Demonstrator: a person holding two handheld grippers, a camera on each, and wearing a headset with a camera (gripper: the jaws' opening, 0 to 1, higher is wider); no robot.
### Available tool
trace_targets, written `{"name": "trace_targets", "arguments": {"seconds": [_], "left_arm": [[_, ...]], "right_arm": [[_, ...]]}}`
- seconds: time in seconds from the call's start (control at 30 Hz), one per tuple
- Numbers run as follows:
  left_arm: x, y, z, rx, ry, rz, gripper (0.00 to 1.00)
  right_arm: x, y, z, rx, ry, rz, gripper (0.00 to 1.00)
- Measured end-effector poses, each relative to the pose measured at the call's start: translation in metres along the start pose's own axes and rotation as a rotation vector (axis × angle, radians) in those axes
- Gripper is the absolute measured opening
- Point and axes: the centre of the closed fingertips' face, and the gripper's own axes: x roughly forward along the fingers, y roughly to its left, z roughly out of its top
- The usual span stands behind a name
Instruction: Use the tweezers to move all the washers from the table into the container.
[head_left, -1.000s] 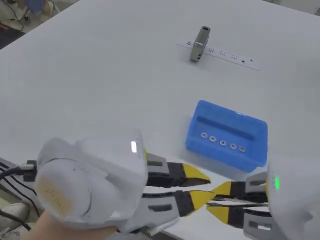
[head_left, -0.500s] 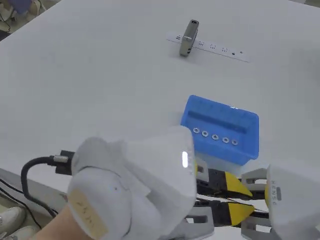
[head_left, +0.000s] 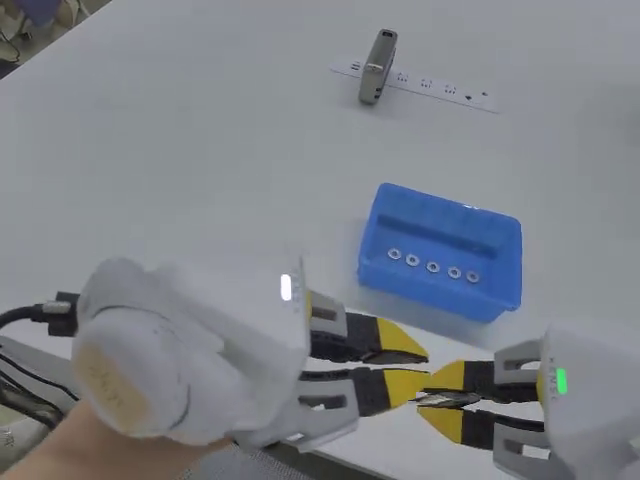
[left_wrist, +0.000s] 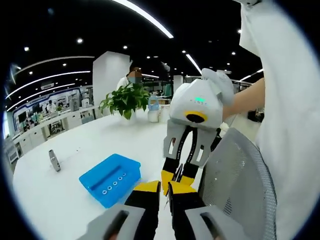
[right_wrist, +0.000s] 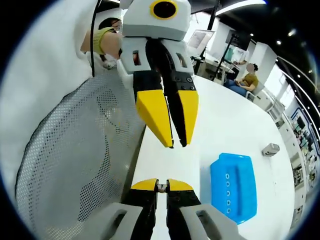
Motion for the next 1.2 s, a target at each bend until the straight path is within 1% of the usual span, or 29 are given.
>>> {"name": "trace_targets", "arguments": {"seconds": [0.03,0.07,0.17,0.2,0.27,0.3,0.33,0.4,0.43,0.47,0.53,0.63,0.7,0.73,0.77,0.8,0.83,0.87,0.9,0.93,0.97,1.0,1.03,1.07,1.1,1.17,1.2], "left_arm": [[-0.002,0.003,-0.004,-0.014,0.007,0.005,0.05],[-0.003,0.005,-0.007,-0.022,0.014,0.005,0.06],[-0.002,0.008,-0.013,-0.044,0.024,-0.007,0.08],[-0.001,0.007,-0.014,-0.050,0.026,-0.018,0.09],[0.002,0.003,-0.018,-0.055,0.044,-0.050,0.11],[0.004,0.002,-0.020,-0.053,0.053,-0.061,0.12],[0.007,0.000,-0.024,-0.053,0.065,-0.077,0.13],[0.012,-0.002,-0.027,-0.048,0.078,-0.094,0.14],[0.016,-0.003,-0.031,-0.051,0.090,-0.108,0.14],[0.019,-0.006,-0.035,-0.048,0.108,-0.129,0.14],[0.023,-0.006,-0.040,-0.033,0.128,-0.138,0.13],[0.030,-0.006,-0.044,-0.022,0.139,-0.161,0.11],[0.032,-0.005,-0.045,-0.003,0.142,-0.168,0.05],[0.032,-0.005,-0.044,-0.001,0.143,-0.171,0.01],[0.032,-0.007,-0.045,0.007,0.149,-0.191,0.00],[0.034,-0.006,-0.046,0.009,0.156,-0.188,0.00],[0.034,-0.007,-0.051,0.020,0.189,-0.204,0.00],[0.034,-0.006,-0.056,0.064,0.214,-0.207,0.00],[0.033,-0.004,-0.060,0.089,0.231,-0.204,0.00],[0.032,-0.004,-0.064,0.097,0.251,-0.209,0.00],[0.032,-0.003,-0.068,0.089,0.266,-0.213,0.00],[0.031,-0.002,-0.071,0.085,0.274,-0.213,0.00],[0.031,0.001,-0.075,0.090,0.285,-0.210,0.00],[0.031,0.003,-0.079,0.091,0.300,-0.204,0.00],[0.030,0.007,-0.085,0.090,0.318,-0.199,0.00],[0.030,0.012,-0.093,0.086,0.344,-0.192,0.00],[0.029,0.016,-0.100,0.082,0.367,-0.186,0.00]], "right_arm": [[-0.001,-0.001,0.002,0.014,-0.014,0.000,0.02],[-0.004,-0.001,0.005,0.041,-0.046,0.009,0.02],[-0.013,-0.004,0.013,0.066,-0.099,0.012,0.02],[-0.016,-0.005,0.015,0.069,-0.110,0.011,0.02],[-0.023,-0.007,0.020,0.079,-0.140,0.020,0.02],[-0.027,-0.007,0.024,0.088,-0.165,0.028,0.02],[-0.030,-0.007,0.026,0.095,-0.179,0.036,0.02],[-0.035,-0.008,0.030,0.102,-0.200,0.038,0.02],[-0.038,-0.008,0.033,0.108,-0.217,0.049,0.02],[-0.040,-0.008,0.034,0.109,-0.224,0.048,0.02],[-0.044,-0.009,0.037,0.108,-0.243,0.047,0.02],[-0.048,-0.009,0.043,0.120,-0.277,0.056,0.02],[-0.047,-0.007,0.044,0.130,-0.288,0.071,0.02],[-0.046,-0.007,0.041,0.129,-0.286,0.068,0.02],[-0.044,-0.007,0.039,0.128,-0.283,0.068,0.02],[-0.041,-0.006,0.034,0.130,-0.281,0.075,0.02],[-0.039,-0.006,0.032,0.136,-0.282,0.079,0.02],[-0.037,-0.005,0.026,0.146,-0.278,0.084,0.02],[-0.034,-0.004,0.020,0.152,-0.267,0.093,0.03],[-0.030,-0.003,0.013,0.159,-0.242,0.101,0.03],[-0.024,-0.002,0.001,0.160,-0.204,0.105,0.03],[-0.020,-0.001,-0.004,0.159,-0.188,0.111,0.03],[-0.013,-0.002,-0.009,0.163,-0.185,0.115,0.03],[-0.011,-0.003,-0.010,0.165,-0.185,0.114,0.03],[-0.001,-0.006,-0.018,0.190,-0.176,0.114,0.03],[0.013,-0.007,-0.026,0.207,-0.168,0.124,0.03],[0.019,-0.006,-0.029,0.223,-0.168,0.131,0.03]]}}
